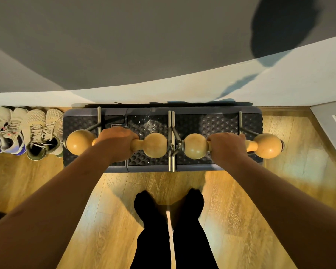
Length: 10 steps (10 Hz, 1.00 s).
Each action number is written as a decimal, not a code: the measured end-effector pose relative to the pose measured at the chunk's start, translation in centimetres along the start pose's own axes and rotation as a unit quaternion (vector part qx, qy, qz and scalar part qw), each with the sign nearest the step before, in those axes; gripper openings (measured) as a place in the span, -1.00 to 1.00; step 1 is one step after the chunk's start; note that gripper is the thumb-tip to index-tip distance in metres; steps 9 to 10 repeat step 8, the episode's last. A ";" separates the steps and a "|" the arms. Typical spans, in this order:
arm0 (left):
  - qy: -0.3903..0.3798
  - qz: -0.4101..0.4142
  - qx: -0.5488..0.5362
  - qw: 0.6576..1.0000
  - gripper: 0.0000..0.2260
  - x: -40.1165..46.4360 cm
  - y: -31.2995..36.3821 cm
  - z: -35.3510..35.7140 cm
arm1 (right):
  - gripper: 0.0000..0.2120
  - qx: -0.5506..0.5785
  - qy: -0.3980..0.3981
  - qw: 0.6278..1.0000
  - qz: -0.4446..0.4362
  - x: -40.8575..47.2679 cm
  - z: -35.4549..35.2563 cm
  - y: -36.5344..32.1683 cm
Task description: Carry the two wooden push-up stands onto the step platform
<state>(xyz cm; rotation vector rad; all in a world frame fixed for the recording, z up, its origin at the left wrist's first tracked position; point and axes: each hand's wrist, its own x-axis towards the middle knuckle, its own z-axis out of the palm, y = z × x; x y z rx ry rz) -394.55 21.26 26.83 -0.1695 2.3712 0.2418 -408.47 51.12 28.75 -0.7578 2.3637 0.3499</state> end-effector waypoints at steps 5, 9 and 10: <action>0.054 -0.040 -0.018 0.998 -0.85 -0.2 0.8 0.6 | -0.84 -0.008 0.009 1.000 -0.011 0.3 0.3 0.3; 0.104 -0.110 -0.018 0.988 -0.47 -2.2 2.1 1.0 | -0.11 0.013 -0.066 0.997 -0.025 0.1 -0.4 0.9; 0.104 -0.110 -0.018 0.988 -0.47 -2.2 2.1 1.0 | -0.11 0.013 -0.066 0.997 -0.025 0.1 -0.4 0.9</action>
